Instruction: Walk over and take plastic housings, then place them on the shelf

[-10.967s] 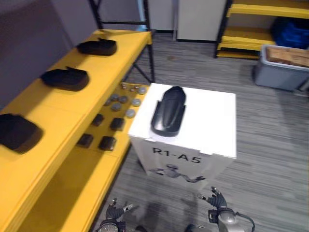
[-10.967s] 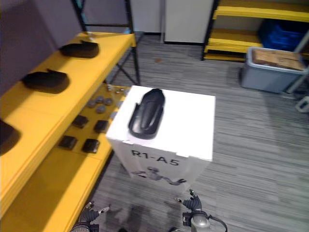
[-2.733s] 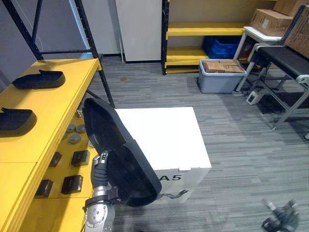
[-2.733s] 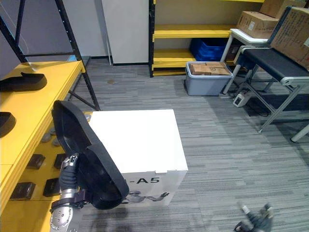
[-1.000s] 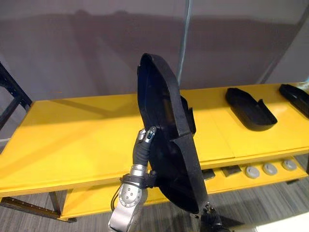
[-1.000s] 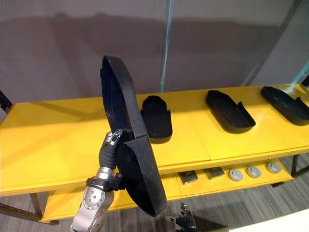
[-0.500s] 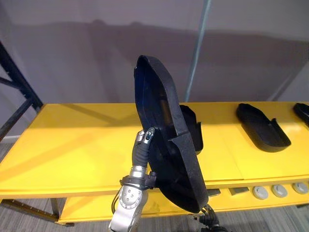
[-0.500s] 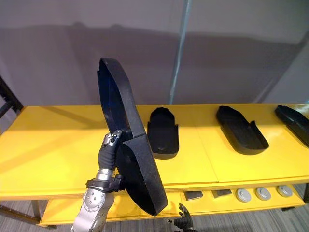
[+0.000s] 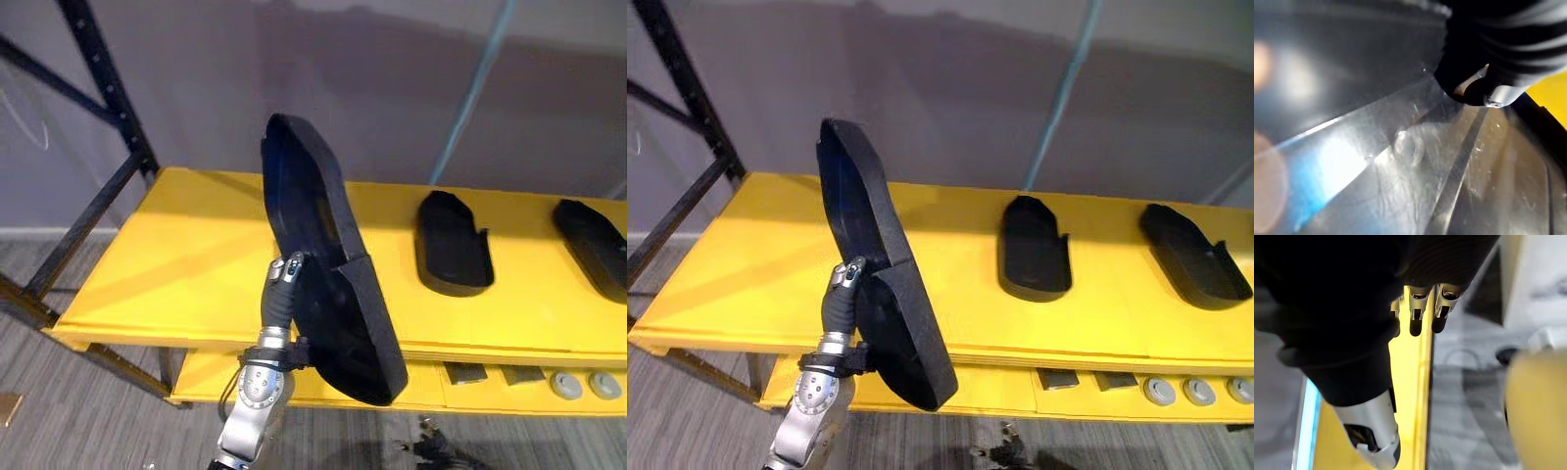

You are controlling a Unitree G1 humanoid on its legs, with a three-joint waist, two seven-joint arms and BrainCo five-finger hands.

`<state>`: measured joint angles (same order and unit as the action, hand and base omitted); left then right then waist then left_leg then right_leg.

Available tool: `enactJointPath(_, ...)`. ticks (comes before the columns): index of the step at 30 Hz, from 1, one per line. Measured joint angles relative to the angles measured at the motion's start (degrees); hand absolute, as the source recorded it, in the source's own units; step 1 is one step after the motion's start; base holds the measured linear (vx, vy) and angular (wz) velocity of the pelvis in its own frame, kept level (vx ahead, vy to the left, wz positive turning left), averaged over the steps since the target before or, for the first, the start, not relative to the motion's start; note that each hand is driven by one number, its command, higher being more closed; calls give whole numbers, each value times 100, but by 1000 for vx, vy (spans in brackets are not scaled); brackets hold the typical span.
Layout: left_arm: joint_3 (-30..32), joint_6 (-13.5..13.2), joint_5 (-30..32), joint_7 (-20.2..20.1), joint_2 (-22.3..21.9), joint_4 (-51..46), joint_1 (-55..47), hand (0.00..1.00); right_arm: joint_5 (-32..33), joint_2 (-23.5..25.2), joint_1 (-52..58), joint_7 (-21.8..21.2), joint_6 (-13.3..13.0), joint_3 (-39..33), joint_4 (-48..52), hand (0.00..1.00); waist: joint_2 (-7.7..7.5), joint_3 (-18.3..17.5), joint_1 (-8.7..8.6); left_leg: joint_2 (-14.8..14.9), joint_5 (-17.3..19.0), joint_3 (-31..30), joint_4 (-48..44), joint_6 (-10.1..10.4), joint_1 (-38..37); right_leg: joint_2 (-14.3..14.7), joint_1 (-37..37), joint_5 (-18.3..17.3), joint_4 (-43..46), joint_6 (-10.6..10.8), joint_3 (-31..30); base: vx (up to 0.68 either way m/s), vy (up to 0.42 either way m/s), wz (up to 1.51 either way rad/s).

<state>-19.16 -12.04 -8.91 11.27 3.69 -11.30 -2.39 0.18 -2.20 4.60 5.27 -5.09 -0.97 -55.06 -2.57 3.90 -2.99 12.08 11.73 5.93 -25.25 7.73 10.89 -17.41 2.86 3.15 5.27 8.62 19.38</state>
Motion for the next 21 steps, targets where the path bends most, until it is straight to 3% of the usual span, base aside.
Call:
enactJointPath(3,42,-4,11,-7,126,93,0,100,0,-20,-144,-21,-1,81,12,0,7,118,152,9,255,49,-479,-83,218,-39,-160,81,68,58,-215,-155,244,-15)
enactJointPath(4,93,-2,18,-17,131,168,-10,100,-6,-31,-217,-32,-1,124,31,0,9,138,192,32,324,160,-584,-109,308,-71,-363,109,256,16,-360,-235,237,-53)
enactJointPath(5,104,2,22,-18,120,246,-80,100,-25,-36,-222,-41,0,125,29,0,16,145,207,25,334,325,-496,-199,260,-78,-527,232,303,-162,-589,-183,174,-63)
enactJointPath(6,122,3,27,-24,108,285,-129,100,-26,-32,-224,-62,3,136,31,0,69,201,231,39,307,448,-394,-262,150,10,-627,9,536,-108,-819,-133,124,-63)
enactJointPath(7,172,21,28,-25,67,382,-208,100,-25,-23,-124,-104,3,207,113,0,64,212,237,18,210,557,-182,-334,-49,300,-834,-646,1314,121,-1231,-73,55,-47)
enactJointPath(8,201,40,29,-25,13,395,-239,100,-25,-45,-44,-115,3,209,236,0,63,215,238,0,172,606,-92,-347,-131,462,-930,-964,1585,108,-1379,-76,-27,-31)
enactJointPath(9,218,48,40,-24,-85,393,-250,100,-24,-79,54,-114,-8,215,326,0,58,220,195,-55,107,632,33,-347,-208,823,-970,-1463,1825,7,-1705,-49,-78,-2)
enactJointPath(10,214,44,151,-26,-190,397,-242,100,-22,-149,86,-119,-7,219,306,0,13,199,149,-179,68,606,108,-331,-206,930,-907,-1755,1713,-228,-1775,-39,-113,13)
enactJointPath(13,188,105,345,-48,-287,414,-246,100,83,-180,78,-131,-8,93,287,0,133,222,50,-241,-178,383,410,-240,-286,1007,-768,-1724,1535,-279,-1650,43,-87,28)
enactJointPath(21,469,160,349,-18,-179,649,-167,100,160,-150,141,-116,-8,-66,255,0,79,139,60,-213,-645,231,1438,-74,-862,1206,-247,-1533,966,-534,-1572,103,-59,16)
